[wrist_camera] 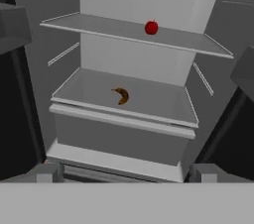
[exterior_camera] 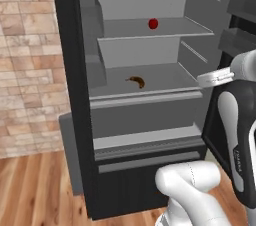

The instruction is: Retrieve the apple and banana from the fridge and place them into the bowl on the dining table.

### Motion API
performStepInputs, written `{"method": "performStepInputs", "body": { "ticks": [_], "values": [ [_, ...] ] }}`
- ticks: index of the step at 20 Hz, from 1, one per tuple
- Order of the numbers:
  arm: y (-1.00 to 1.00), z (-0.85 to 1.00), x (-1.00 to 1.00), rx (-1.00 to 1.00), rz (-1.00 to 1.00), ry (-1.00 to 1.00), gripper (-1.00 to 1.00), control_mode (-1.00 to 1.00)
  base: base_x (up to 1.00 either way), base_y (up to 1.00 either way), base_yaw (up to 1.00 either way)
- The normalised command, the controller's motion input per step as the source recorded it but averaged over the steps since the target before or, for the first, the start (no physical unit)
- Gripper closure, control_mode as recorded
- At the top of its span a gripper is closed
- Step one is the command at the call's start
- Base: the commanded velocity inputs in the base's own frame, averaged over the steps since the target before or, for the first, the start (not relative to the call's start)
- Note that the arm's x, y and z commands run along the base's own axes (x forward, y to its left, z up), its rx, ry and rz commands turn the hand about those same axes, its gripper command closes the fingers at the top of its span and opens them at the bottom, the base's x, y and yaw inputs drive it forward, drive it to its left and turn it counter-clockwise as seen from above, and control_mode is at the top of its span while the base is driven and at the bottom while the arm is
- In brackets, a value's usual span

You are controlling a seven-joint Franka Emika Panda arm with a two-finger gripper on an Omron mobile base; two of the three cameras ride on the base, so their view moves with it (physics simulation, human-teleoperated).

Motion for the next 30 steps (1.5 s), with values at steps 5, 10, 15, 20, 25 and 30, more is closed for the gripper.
{"method": "performStepInputs", "body": {
  "ticks": [5, 10, 15, 20, 25, 30],
  "values": [
    [0.0, 0.0, 0.0, 0.0, 0.0, 0.0, -1.0, 1.0, 0.62, 0.0, 0.0],
    [0.0, 0.0, 0.0, 0.0, 0.0, 0.0, -1.0, 1.0, 0.84, 0.0, 0.0],
    [0.0, 0.0, 0.0, 0.0, 0.0, 0.0, -1.0, 1.0, 0.85, 0.0, 0.0],
    [0.0, 0.0, 0.0, 0.0, 0.0, 0.0, -1.0, 1.0, 0.9, 0.0, 0.0],
    [0.0, 0.0, 0.0, 0.0, 0.0, 0.0, -1.0, 1.0, 0.78, 0.0, 0.0],
    [0.0, 0.28, 0.54, 0.0, 0.0, -0.03, -1.0, -1.0, 0.0, 0.0, 0.0]
  ]
}}
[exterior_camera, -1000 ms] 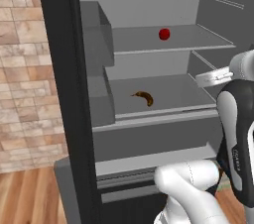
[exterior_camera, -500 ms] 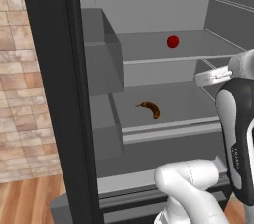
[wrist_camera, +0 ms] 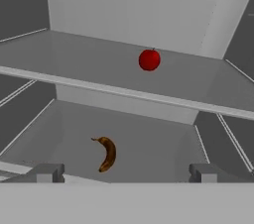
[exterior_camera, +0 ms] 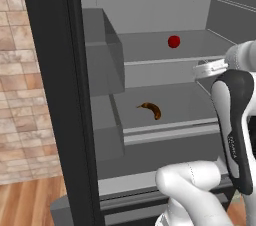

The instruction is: Retrieve the apple and banana from the fridge and place them into the bowl on the dining table.

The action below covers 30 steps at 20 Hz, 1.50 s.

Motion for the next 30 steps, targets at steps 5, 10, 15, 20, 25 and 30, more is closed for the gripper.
{"method": "performStepInputs", "body": {
  "ticks": [5, 10, 15, 20, 25, 30],
  "values": [
    [0.0, 0.38, 0.28, 0.0, 0.0, -0.05, -1.0, -1.0, 0.0, 0.0, 0.0],
    [0.0, 0.29, 0.01, 0.0, 0.0, -0.08, -1.0, -1.0, 0.0, 0.0, 0.0],
    [0.0, 0.0, 0.02, 0.01, -0.01, -0.06, -1.0, -1.0, 0.0, 0.0, 0.0],
    [0.0, -0.02, 0.07, 0.11, -0.06, -0.02, -1.0, -1.0, 0.0, 0.0, 0.0],
    [0.0, 0.0, 0.17, 0.15, -0.08, 0.0, -1.0, -1.0, 0.0, 0.0, 0.0],
    [0.0, 0.0, 0.2, 0.17, -0.05, 0.07, -1.0, -1.0, 0.0, 0.0, 0.0]
  ]
}}
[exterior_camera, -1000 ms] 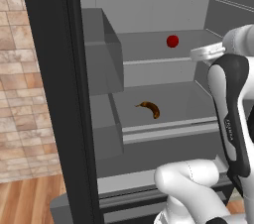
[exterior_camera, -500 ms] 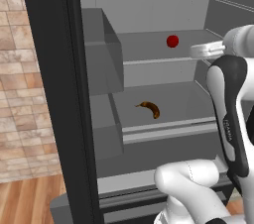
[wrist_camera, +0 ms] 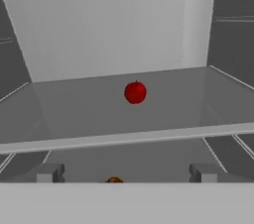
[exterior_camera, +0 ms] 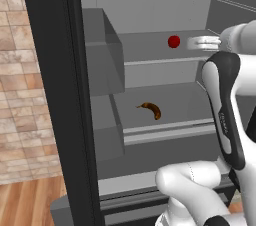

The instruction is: Retrieve the apple and banana from the fridge and place them into the bowl on the dining table.

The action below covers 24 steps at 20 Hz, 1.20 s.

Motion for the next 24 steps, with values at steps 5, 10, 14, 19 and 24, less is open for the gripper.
{"method": "performStepInputs", "body": {
  "ticks": [5, 10, 14, 19, 24],
  "values": [
    [0.0, 0.0, 0.24, 0.11, 0.0, 0.1, -1.0, -1.0, 0.0, 0.0, 0.0],
    [0.0, 0.0, 0.14, 0.0, 0.0, 0.01, -1.0, -1.0, 0.0, 0.0, 0.0],
    [0.0, -0.11, 0.34, 0.0, 0.04, 0.08, -1.0, -1.0, 0.0, 0.0, 0.0],
    [0.0, -0.31, 0.42, 0.0, 0.05, 0.02, -1.0, -1.0, 0.0, 0.0, 0.0],
    [0.0, -0.16, 0.45, 0.0, 0.02, 0.0, -1.0, -1.0, 0.0, 0.0, 0.0]
  ]
}}
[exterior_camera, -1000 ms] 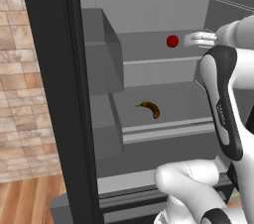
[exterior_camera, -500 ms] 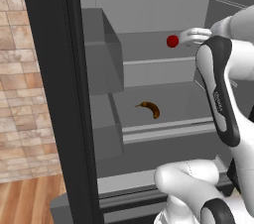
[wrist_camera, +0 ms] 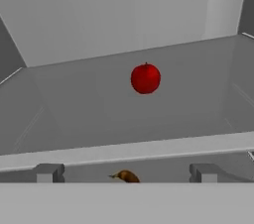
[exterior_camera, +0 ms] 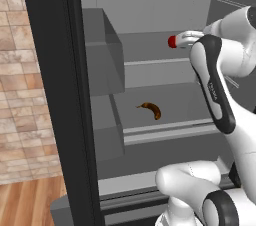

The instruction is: Retrieve the apple and banana from the fridge and place them into the bowl on the dining table.

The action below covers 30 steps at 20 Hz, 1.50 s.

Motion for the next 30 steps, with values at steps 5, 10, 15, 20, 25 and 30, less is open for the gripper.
{"method": "performStepInputs", "body": {
  "ticks": [5, 10, 15, 20, 25, 30],
  "values": [
    [0.0, -0.01, 0.29, -0.02, 0.0, 0.0, -1.0, -1.0, 0.0, 0.0, 0.0],
    [-0.01, 0.0, 0.17, -0.1, 0.0, 0.0, -1.0, -1.0, 0.0, 0.0, 0.0],
    [-0.14, 0.0, 0.21, -0.05, 0.0, 0.01, -1.0, -1.0, 0.0, 0.0, 0.0],
    [-0.3, -0.01, 0.34, 0.0, 0.0, 0.06, -1.0, -1.0, 0.0, 0.0, 0.0],
    [-0.14, -0.04, 0.43, 0.0, 0.0, 0.09, -1.0, -1.0, 0.0, 0.0, 0.0],
    [0.02, -0.14, 0.34, 0.0, 0.01, 0.04, -1.0, -1.0, 0.0, 0.0, 0.0]
  ]
}}
